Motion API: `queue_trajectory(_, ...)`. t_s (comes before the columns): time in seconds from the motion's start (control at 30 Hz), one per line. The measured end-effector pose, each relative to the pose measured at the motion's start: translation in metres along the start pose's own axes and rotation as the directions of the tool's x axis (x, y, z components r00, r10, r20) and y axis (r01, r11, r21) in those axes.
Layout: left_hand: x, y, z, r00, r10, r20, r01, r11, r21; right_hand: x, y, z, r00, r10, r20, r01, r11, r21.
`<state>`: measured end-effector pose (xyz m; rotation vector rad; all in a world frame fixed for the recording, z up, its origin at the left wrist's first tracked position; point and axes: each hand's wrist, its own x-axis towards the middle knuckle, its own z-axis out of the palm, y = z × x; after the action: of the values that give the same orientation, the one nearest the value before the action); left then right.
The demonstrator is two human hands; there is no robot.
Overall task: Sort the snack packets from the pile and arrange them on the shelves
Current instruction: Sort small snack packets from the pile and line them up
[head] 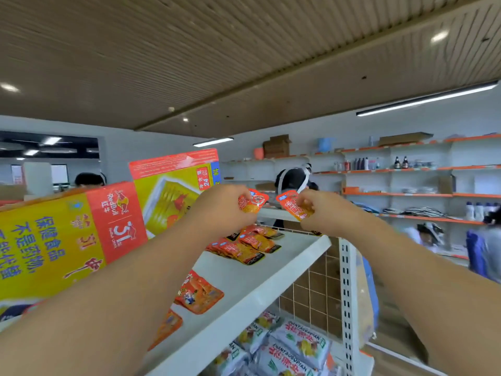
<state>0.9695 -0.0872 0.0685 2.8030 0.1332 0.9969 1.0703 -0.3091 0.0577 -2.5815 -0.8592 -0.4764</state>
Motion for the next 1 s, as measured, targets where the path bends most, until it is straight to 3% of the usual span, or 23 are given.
queue_trajectory(0.23, 0.037, 0.002, 0.07, 0.978, -0.209, -0.008, 0.21, 0.978, 0.006, 0.089, 0.049, 0.045, 0.973, -0.203, 0.112, 0.198, 0.979, 0.048)
queue_trajectory(0.53, 0.082, -0.026, 0.118, 0.88, -0.473, -0.041, 0.473, 0.881, -0.003, 0.164, 0.084, 0.129, 0.957, -0.241, 0.162, 0.2, 0.951, 0.235)
queue_trajectory(0.8, 0.082, -0.033, 0.131, 0.885, -0.463, -0.049, 0.463, 0.886, -0.005, 0.185, 0.091, 0.155, 0.961, -0.269, 0.059, 0.239, 0.921, 0.308)
queue_trajectory(1.0, 0.079, -0.028, 0.136, 0.868, -0.496, 0.0, 0.496, 0.868, 0.005, 0.179, 0.092, 0.159, 0.94, -0.327, 0.101, 0.286, 0.913, 0.292)
